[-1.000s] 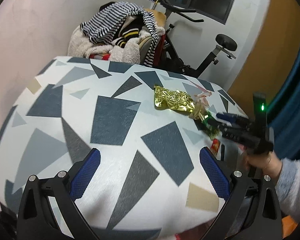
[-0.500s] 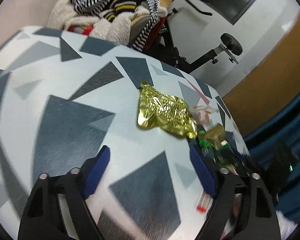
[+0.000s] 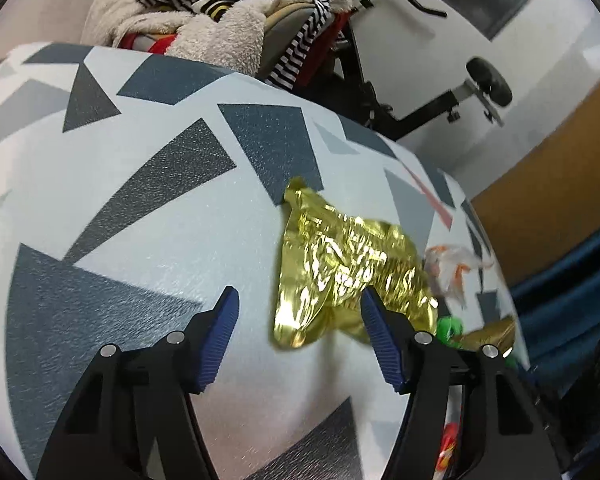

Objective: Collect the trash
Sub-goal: 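Grasp the green wrapper with the right tool while the left grasps the gold foil wrapper, then carry the held gold foil and green wrapper down to the brown bin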

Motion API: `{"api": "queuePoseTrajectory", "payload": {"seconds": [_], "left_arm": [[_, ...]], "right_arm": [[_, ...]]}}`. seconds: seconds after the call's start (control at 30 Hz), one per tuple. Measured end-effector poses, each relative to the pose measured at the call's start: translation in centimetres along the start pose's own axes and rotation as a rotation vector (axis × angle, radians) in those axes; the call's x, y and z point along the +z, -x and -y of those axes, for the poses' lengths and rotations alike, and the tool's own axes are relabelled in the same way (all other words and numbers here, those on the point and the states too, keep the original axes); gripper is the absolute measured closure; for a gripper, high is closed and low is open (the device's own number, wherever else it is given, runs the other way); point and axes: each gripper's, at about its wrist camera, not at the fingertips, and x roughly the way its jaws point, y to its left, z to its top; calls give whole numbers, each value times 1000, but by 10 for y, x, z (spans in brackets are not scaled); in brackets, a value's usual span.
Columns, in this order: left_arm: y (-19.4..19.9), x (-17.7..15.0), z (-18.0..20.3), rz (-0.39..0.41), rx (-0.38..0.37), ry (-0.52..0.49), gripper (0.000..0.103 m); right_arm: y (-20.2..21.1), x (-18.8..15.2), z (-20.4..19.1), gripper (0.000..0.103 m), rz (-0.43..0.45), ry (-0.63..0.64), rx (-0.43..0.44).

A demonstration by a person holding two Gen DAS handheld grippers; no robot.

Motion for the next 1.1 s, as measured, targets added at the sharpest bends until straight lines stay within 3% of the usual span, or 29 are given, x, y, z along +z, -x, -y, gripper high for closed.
{"api": "queuePoseTrajectory", "payload": {"seconds": [0.1,0.4,0.47,0.5,0.67,0.77,1.1], "left_arm": [[-6,1,5,-8,9,-23,56],[-12,-2,21,1,104,-120,59],[-12,-2,21,-2,119,-127,66],[-13,-2,20,-13,117,-121,81],[-10,-6,20,-11,117,-137,83],[2,-9,23,35,106,-148,84],[89,-24,35,121,61,-199,85]], "right_arm": [[-1,-1,-1,82,-5,10,2],[-1,-1,-1,82,-8,-2,3],[-1,-1,-1,82,-10,-3,1],[-2,0,-1,82,-10,-4,0],[-3,-1,-2,83,-18,2,-4],[-3,-1,-1,83,-18,-4,-6],[-3,0,2,84,-11,-5,-35]]}}
